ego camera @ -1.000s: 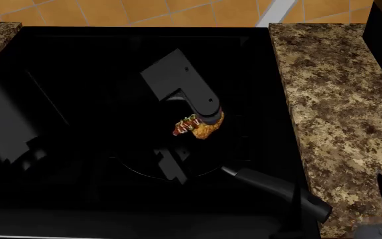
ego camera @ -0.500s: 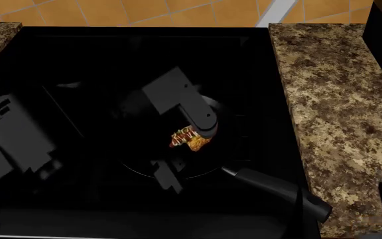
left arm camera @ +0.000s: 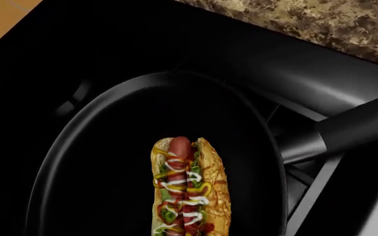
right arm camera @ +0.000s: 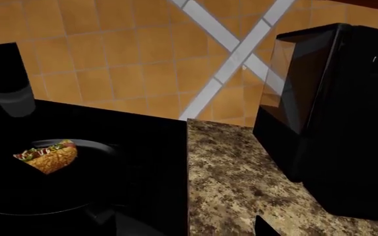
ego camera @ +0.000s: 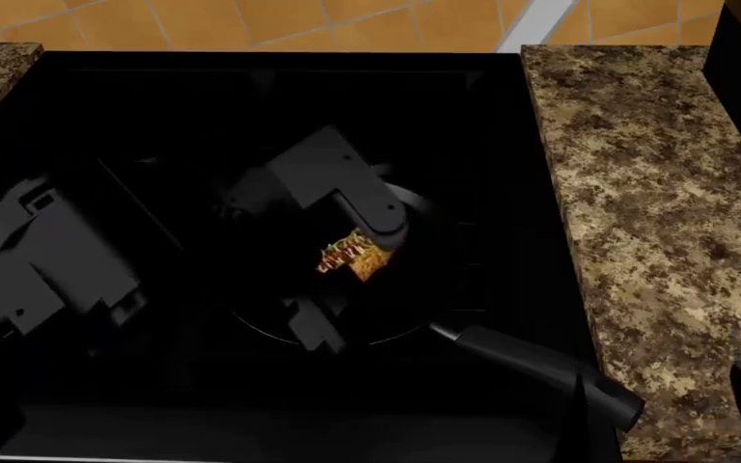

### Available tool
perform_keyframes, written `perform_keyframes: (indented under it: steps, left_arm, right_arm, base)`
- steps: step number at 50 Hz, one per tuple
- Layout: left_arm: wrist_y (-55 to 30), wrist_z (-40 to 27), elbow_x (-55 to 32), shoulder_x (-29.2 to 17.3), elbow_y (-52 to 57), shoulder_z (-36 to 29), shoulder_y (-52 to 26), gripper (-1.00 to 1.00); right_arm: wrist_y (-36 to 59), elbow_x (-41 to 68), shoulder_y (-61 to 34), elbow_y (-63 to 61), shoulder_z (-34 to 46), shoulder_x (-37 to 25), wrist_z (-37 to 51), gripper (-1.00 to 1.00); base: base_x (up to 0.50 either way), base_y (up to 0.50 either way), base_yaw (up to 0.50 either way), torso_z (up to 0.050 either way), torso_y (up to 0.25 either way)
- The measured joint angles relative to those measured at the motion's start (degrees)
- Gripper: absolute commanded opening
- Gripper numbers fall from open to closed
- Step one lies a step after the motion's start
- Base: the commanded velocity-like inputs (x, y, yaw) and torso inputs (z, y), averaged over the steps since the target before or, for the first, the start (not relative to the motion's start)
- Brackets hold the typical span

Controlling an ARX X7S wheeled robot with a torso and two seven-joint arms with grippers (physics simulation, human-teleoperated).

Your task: Pick the hot dog from the plate and place it in the pan.

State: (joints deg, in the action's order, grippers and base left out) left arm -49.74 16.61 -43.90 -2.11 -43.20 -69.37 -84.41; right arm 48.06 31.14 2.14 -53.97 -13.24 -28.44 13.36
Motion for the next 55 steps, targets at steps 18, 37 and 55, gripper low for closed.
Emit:
perform_keyframes:
  steps: [18, 37, 55]
  left_arm:
    - [7.76, -1.53, -14.43, 1.20, -8.56, -15.44, -3.99, -1.00]
    - [9.48, -3.01, -18.25, 1.44, -10.20, -18.71, -4.93, 1.00]
    - [9.95, -3.25, -19.05, 1.49, -10.60, -19.00, -5.50, 1.00]
  right_arm:
    - [-1.67, -0.56, 1.20, 0.74, 0.75, 0.05, 0.20, 1.00]
    - [-1.76, 0.01, 1.91, 0.41, 0.81, -0.07, 0.94, 1.00]
    - [-2.60, 0.12, 2.29, 0.75, 1.14, -0.17, 1.31, 1.00]
  base:
    - [0.00, 0.00, 0.00, 0.001, 0.001]
    - [0.00, 0.00, 0.00, 0.000, 0.000]
    - [0.00, 0.00, 0.00, 0.000, 0.000]
